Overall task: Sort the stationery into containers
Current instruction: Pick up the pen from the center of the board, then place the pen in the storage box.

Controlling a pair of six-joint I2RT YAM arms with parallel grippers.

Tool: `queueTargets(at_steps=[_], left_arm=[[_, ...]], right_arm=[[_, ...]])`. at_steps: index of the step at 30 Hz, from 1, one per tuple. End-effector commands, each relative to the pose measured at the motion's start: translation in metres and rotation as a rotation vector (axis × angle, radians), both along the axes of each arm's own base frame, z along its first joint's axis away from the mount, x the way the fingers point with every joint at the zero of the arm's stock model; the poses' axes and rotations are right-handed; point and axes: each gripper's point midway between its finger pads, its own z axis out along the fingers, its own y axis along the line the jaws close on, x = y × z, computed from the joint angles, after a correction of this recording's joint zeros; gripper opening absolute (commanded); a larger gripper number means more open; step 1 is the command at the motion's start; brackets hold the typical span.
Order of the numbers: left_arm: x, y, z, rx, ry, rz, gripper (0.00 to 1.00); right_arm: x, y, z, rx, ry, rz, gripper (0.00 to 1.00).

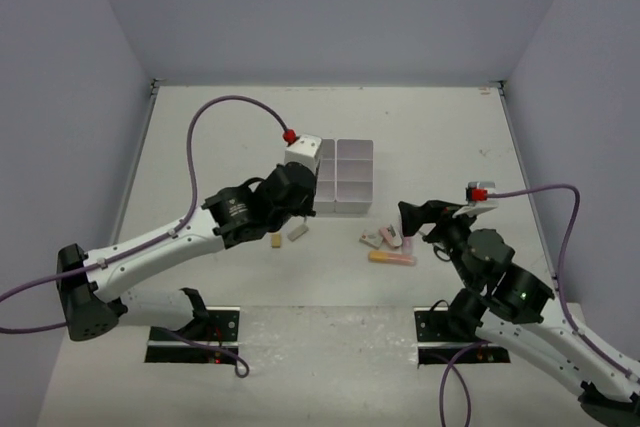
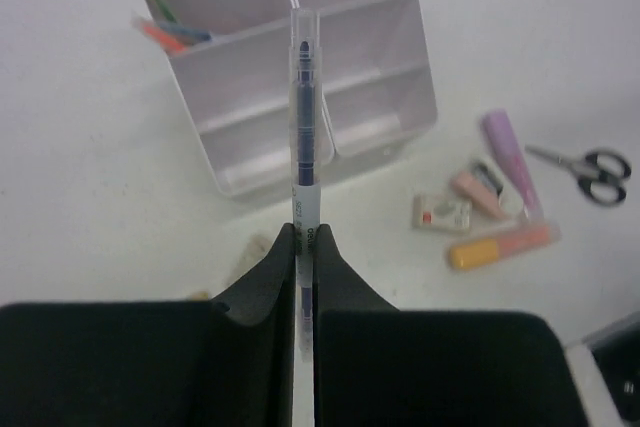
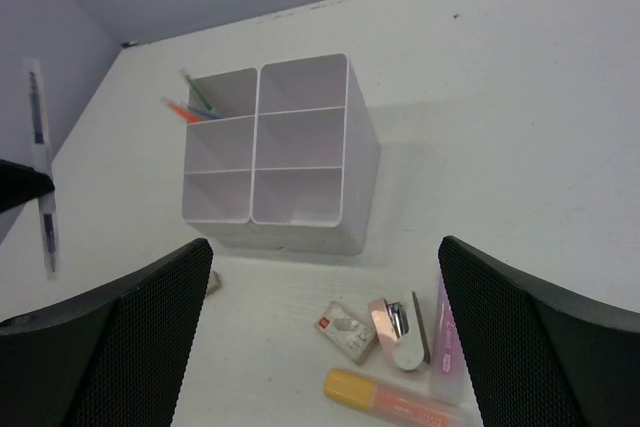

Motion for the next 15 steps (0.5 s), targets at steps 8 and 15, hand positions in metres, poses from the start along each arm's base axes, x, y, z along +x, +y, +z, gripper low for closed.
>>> queueTargets(at_steps=[8,15], left_arm=[[0.109,0.018,0.146,-0.569,-0.644,0.246,0.00],[0.151,0.012,0.138,-0.473,-0.819,0.294,0.00]], right_arm=[[0.003,-0.009,0.001,0.101,-0.034,-0.067,0.99],[0.003,0.003,-0.001,0.077,-0.025,-0.014,0.99]])
